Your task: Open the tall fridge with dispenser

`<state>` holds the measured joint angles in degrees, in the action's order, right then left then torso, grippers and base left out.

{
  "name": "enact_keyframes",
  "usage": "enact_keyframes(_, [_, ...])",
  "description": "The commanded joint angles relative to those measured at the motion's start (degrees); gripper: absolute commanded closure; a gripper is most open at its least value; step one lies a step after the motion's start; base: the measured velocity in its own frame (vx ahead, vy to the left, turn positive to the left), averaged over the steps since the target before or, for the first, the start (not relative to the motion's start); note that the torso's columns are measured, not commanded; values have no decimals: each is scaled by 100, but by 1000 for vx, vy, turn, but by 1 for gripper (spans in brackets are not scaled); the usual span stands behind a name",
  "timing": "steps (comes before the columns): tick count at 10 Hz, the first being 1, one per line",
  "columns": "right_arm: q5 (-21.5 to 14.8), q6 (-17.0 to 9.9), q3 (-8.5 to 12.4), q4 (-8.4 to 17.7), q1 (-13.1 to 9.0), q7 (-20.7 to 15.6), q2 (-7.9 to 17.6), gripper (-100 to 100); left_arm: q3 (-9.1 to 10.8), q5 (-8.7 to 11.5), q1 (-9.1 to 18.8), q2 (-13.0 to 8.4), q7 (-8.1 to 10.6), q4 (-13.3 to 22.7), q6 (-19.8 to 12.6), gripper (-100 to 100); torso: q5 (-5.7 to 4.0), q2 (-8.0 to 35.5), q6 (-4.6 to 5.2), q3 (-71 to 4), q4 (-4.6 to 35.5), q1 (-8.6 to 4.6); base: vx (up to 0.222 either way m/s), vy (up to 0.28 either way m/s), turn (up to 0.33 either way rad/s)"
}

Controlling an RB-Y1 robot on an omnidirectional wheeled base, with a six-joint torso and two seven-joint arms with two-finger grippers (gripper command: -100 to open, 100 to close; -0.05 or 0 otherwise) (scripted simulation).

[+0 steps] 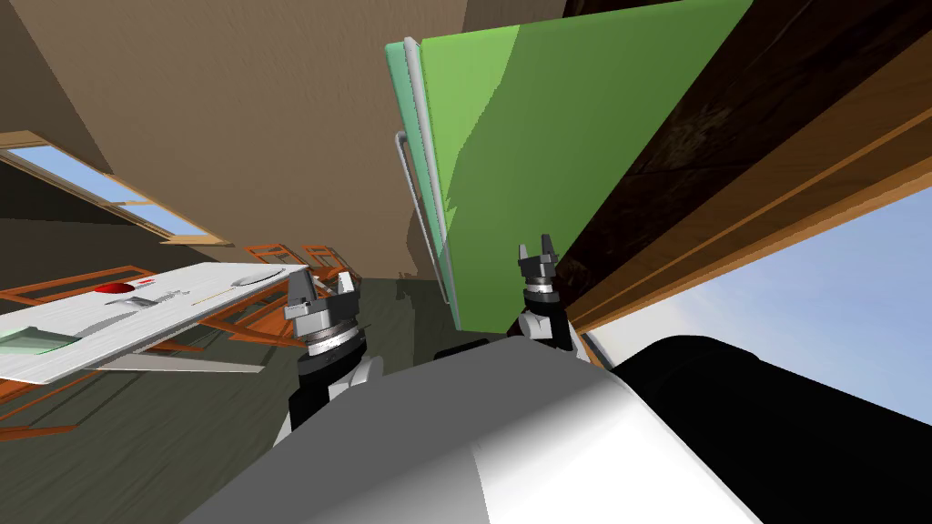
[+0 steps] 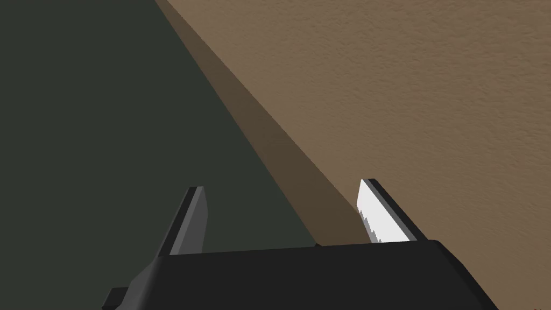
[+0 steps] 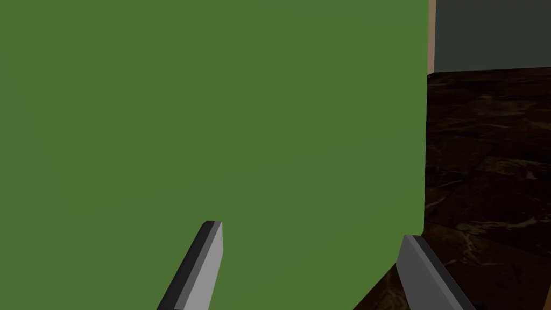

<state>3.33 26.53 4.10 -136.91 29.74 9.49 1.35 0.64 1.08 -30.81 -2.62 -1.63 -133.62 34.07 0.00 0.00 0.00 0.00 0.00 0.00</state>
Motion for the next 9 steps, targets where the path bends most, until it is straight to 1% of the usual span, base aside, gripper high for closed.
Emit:
enact_keyframes(1, [0, 0, 0, 0, 0, 0, 0, 0, 0, 0, 0, 0, 0, 0, 0, 0, 0, 232, 0, -467, 235, 0, 0, 0, 0])
enact_keyframes(3, [0, 0, 0, -1, 0, 0, 0, 0, 0, 0, 0, 0, 0, -1, 0, 0, 0, 1003, 0, -2014, 1006, 0, 0, 0, 0])
enact_keyframes(9, [0, 1, 0, -2, 0, 0, 0, 0, 0, 0, 0, 0, 0, -2, 1, 0, 0, 3539, 0, -7073, 3537, 0, 0, 0, 0])
